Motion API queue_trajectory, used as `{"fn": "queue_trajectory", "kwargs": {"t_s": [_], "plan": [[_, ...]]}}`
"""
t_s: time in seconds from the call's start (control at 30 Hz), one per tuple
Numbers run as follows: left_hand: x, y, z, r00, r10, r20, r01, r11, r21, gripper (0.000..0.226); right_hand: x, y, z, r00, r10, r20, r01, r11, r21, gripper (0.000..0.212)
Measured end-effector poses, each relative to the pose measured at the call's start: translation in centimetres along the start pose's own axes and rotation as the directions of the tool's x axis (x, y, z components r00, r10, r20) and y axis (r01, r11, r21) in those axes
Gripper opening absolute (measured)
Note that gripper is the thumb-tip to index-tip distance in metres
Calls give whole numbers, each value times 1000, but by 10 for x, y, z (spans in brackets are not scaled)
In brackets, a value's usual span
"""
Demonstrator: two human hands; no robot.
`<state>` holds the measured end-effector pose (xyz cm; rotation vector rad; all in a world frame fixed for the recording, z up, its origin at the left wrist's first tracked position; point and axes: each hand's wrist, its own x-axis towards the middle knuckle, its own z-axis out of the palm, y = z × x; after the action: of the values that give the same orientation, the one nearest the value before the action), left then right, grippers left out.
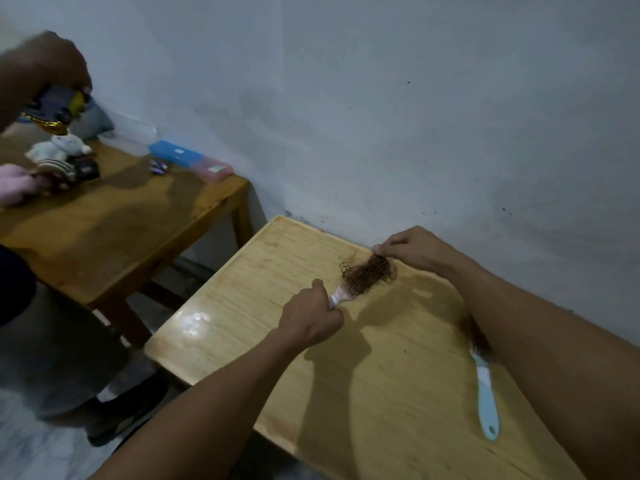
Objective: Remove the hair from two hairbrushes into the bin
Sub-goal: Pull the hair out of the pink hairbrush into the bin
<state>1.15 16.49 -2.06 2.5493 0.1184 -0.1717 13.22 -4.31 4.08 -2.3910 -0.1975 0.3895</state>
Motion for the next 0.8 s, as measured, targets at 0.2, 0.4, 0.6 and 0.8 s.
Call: {"fn": "queue_trajectory", "kwargs": {"t_s": [0.2,0.4,0.6,0.8], "plan": [[7,-61,-8,986,23,-164,-20,1000,19,29,24,-33,37,992,-97,84,93,995,46,27],[6,-115,-6,969,9,-249,-5,1000,19,28,42,-46,87,979,-179,98,174,983,63,30],[-26,-146,-12,937,1,-350,11,999,32,25,32,-61,127,967,-237,92,223,965,137,33],[-75,-167,-18,890,-47,-453,26,998,-51,35,-1,-87,169,950,-311,19,305,941,149,35]]}}
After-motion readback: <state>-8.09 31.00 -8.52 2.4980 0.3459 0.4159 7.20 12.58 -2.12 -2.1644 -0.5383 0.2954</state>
